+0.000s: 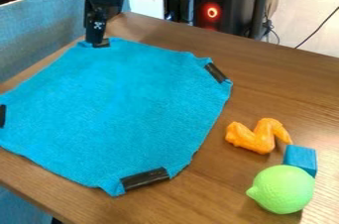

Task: Move the chicken toy to the top right edge of the cloth

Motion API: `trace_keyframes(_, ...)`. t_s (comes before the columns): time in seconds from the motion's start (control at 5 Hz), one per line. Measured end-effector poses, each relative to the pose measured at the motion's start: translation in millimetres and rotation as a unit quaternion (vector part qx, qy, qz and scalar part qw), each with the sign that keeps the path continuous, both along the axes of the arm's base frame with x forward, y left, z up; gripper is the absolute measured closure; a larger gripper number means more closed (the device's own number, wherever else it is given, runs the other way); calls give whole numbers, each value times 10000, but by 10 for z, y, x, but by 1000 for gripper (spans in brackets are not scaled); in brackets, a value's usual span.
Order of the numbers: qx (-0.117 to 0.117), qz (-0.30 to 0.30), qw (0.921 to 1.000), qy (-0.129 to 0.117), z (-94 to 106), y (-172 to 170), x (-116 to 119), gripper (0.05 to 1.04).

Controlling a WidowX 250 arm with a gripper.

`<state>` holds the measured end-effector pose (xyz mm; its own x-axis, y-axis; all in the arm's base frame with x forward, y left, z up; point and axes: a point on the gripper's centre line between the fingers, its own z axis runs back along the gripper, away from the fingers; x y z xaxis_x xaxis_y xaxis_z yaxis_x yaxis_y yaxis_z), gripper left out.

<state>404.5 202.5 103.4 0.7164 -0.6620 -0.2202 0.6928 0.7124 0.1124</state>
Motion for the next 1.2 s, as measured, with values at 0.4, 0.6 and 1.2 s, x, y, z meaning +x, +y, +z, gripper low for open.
trace_keyframes(0.4, -555, -307, 9979, 138, -178, -260, -123, 83)
trace_keyframes(0.6, -727, -692, 9948, -189, 158, -553, -151, 83)
trace_keyframes(1.2, -719, -1958, 9756, -683, 61, -1786, -462, 83)
